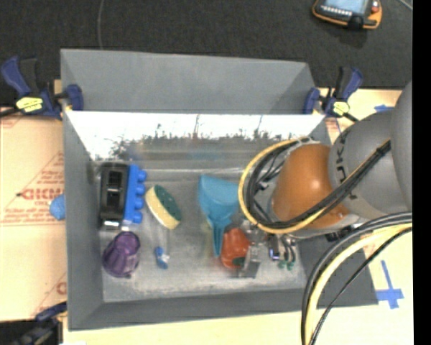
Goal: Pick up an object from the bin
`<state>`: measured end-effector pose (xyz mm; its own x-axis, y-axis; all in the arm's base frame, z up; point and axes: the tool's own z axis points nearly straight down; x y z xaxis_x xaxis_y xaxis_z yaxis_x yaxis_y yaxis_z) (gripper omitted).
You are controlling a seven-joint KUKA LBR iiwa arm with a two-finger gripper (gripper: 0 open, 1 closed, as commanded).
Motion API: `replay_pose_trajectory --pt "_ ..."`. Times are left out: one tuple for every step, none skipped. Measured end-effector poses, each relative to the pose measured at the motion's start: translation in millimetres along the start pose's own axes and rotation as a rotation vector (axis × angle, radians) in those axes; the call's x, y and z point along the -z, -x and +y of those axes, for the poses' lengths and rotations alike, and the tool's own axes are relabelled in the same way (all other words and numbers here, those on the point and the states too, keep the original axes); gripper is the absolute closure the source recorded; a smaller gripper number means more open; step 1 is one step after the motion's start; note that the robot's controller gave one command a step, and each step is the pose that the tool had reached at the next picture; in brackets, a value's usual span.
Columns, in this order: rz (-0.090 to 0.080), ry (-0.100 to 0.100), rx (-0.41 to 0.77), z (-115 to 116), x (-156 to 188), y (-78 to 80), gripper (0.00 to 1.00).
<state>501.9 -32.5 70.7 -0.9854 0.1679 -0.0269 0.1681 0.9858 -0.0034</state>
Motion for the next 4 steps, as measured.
replay_pose_trajectory --pt "0.004 -0.002 0.0 -7.3 5.3 -4.9 1.0" --pt "-0.001 0.0 0.026 19.4 0.0 -3.4 1.0" --pt "0.008 -0.002 -0.005 13.9 1.5 -11.7 1.0" --pt "-0.001 0.001 0.002 20.2 5.5 -6.9 1.0"
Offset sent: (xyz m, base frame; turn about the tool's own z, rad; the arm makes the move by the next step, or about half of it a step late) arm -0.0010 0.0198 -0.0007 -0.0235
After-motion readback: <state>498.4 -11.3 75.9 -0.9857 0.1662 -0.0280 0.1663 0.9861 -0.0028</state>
